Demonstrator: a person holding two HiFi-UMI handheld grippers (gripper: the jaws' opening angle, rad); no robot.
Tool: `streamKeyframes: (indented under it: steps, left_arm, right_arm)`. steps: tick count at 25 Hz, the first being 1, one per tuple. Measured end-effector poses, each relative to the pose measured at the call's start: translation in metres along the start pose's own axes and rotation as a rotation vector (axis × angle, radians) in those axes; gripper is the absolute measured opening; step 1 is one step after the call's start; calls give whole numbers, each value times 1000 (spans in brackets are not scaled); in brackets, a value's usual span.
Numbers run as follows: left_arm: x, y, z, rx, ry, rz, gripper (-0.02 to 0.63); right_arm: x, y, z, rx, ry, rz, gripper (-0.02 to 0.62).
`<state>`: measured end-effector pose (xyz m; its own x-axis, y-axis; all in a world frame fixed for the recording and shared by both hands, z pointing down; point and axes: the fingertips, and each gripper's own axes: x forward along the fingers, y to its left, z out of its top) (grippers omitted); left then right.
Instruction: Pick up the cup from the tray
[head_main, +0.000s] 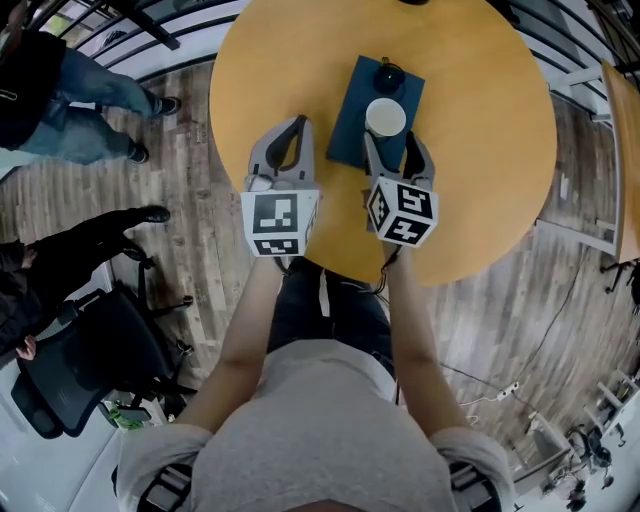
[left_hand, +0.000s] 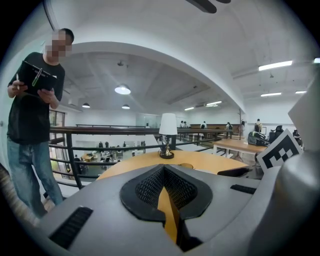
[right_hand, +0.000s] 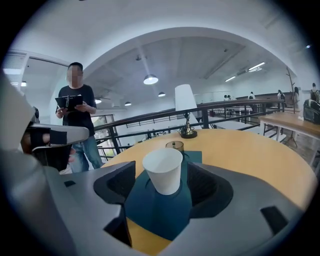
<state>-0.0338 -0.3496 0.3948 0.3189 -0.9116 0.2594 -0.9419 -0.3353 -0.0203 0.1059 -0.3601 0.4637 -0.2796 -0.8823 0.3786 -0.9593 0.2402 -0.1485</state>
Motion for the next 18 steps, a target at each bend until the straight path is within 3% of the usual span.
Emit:
streamKeyframes:
  steps: [18]
  left_arm:
    - [17, 9, -10, -9, 29, 31, 6]
  right_arm:
    - [37, -3, -13, -34, 113, 38, 281]
